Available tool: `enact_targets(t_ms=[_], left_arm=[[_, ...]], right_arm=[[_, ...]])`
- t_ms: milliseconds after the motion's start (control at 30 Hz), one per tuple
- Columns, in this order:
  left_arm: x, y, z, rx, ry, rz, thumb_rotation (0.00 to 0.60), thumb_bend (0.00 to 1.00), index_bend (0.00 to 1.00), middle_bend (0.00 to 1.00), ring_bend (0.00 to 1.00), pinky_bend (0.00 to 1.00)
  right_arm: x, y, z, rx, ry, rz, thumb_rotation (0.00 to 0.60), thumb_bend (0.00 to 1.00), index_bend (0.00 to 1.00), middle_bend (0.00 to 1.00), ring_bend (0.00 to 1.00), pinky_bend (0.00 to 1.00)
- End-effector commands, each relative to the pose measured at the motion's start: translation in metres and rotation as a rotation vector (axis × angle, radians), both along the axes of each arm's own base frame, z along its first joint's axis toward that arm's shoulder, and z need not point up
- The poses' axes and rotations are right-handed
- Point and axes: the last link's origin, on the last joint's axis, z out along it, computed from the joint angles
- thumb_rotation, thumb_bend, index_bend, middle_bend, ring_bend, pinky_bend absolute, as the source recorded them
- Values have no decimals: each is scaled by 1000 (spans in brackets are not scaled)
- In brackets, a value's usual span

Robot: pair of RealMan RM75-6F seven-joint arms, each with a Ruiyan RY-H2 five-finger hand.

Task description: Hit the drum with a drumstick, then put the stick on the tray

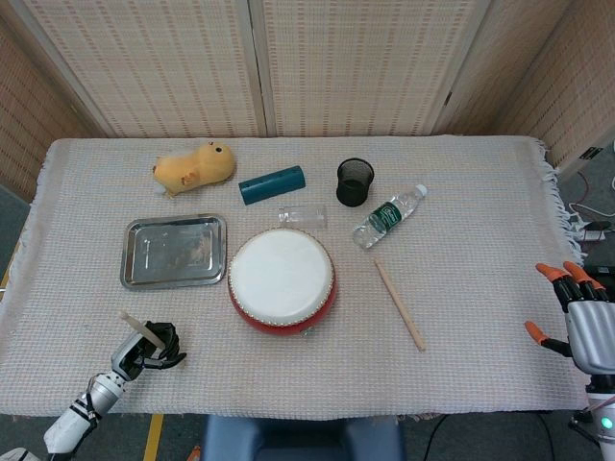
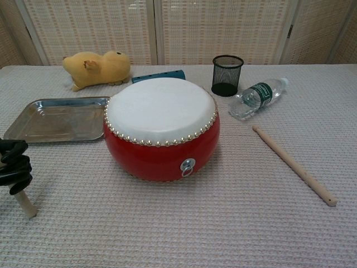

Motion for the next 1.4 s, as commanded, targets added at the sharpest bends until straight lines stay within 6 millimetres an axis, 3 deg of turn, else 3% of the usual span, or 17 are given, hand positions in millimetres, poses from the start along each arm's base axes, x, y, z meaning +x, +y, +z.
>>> enact_targets(t_ms=[33,133,533,800,933,1233,1400], left_arm=[[-2,-4,-2,-7,37,-7,600,253,756,871,766,726],[-2,-7,-4,-16,54,-13,600,262,765,879,775,776],[0,-13,-18,-48,57,-23,600,270,777,889,780,778],[-2,-14,-29,-9,117,-39,600,325,810,918,808,788],[-1,-14,-33,6,151,-55,600,380,834,941,828,818],[0,-13,-37,80,227,-73,600,558,951,1000,947,986],[0,-9,-33,118,261,-85,600,655,998,1000,998,1000]], right_arm=[[0,0,0,-1,0,0,600,180,172,208,81,224],[1,1,0,-1,1,1,600,180,172,209,81,224],[2,2,-1,-1,2,4,600,180,172,208,81,224],[3,3,-1,-2,3,2,600,179,172,208,81,224],[3,3,-1,-2,2,2,600,180,172,208,81,224],[3,3,-1,0,2,3,600,180,172,208,81,224],[3,2,-2,2,1,5,600,180,172,209,81,224]])
